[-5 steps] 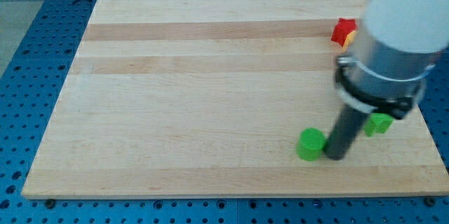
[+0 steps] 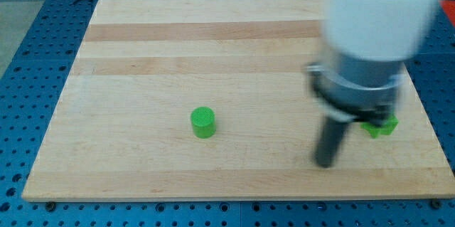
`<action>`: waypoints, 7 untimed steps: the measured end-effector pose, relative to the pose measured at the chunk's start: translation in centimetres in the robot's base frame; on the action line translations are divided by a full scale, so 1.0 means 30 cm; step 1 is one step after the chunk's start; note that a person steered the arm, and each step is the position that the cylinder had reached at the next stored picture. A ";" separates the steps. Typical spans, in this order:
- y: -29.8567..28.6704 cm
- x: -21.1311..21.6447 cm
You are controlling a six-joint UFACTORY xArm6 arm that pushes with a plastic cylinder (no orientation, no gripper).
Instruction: Push the green star to the bottom center
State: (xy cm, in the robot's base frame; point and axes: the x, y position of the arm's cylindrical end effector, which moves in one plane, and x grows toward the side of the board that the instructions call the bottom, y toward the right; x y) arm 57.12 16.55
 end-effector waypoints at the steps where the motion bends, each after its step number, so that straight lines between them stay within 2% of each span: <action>1: 0.387 -0.076; 2: 0.497 -0.196; 3: 0.391 -0.221; 4: 0.233 -0.212; 5: 0.193 -0.192; 6: 0.248 -0.188; 7: 0.171 -0.188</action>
State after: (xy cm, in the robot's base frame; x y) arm 51.49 21.67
